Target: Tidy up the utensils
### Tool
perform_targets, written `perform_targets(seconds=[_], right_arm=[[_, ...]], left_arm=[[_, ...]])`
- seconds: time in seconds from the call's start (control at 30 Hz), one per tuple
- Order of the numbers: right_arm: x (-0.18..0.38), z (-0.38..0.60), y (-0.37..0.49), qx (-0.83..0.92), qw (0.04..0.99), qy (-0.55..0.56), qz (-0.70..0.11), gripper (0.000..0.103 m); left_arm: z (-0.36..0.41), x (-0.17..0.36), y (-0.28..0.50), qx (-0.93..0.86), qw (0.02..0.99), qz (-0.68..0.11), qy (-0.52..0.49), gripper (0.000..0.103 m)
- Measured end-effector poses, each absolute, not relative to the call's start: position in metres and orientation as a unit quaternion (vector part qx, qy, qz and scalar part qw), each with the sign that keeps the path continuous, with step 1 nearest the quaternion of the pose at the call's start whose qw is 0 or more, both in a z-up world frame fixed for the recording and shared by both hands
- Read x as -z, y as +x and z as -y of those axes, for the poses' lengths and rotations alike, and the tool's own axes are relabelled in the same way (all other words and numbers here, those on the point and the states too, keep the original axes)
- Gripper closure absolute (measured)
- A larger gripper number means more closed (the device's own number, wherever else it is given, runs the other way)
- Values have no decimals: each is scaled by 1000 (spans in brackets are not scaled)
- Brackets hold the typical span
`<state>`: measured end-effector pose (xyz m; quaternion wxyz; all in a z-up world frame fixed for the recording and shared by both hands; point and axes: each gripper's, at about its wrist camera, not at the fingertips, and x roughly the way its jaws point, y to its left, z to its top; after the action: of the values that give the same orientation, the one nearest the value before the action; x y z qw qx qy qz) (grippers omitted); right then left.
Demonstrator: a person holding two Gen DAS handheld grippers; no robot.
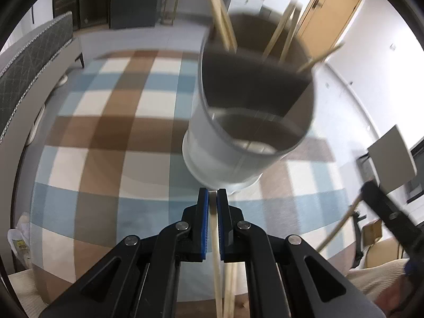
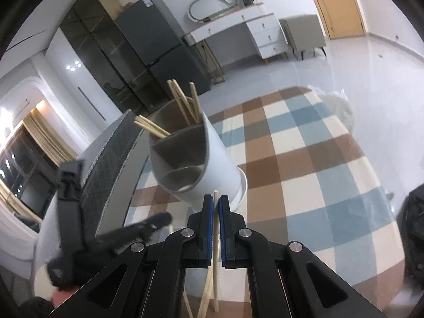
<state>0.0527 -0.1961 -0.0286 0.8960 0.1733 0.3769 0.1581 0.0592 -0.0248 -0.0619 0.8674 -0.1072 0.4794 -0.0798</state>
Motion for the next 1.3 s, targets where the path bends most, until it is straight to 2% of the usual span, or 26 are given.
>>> perform_targets(seconds=[0.2,0.6,1.3], right_arm=[[20,194,31,-151,906,162,-361,99],[0,187,-3,-160,921,139,-327,99],[0,195,-6,-155,921,151,-325,99]], left_arm=[[34,34,35,89,897,-419,-112,101],[8,8,2,109,913,-375,-116,102],[-30,24,13,95,897,-394,-175,103]])
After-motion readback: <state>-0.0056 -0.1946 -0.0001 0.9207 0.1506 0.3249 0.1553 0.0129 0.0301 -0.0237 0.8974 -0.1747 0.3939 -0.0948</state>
